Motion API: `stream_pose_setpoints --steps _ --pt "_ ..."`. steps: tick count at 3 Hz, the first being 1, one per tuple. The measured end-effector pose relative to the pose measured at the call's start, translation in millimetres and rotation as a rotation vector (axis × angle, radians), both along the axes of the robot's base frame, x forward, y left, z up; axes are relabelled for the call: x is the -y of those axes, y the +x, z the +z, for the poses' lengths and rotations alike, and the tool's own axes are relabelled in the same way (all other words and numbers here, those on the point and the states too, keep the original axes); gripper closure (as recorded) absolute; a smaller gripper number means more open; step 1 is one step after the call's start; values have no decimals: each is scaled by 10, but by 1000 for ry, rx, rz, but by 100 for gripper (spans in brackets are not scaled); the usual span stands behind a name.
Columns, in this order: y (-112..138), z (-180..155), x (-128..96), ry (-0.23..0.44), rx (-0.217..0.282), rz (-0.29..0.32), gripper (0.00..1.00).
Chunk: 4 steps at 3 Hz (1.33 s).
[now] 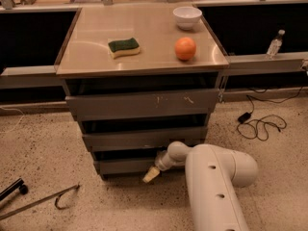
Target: Open bottom drawer
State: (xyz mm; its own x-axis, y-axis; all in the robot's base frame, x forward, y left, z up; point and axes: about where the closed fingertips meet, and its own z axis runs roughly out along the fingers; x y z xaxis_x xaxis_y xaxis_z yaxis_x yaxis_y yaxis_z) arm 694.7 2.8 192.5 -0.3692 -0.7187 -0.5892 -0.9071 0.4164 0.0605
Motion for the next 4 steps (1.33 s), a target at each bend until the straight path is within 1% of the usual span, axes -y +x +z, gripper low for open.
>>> stream_pose_setpoints --steps 1,2,3,4 --pt "-198 -106 51 -5 -55 32 0" --pt "-638 -58 129 4 -146 82 0" --pt "-640 -59 129 4 -147 82 0" --pt "-865 -109 145 0 -177 91 0"
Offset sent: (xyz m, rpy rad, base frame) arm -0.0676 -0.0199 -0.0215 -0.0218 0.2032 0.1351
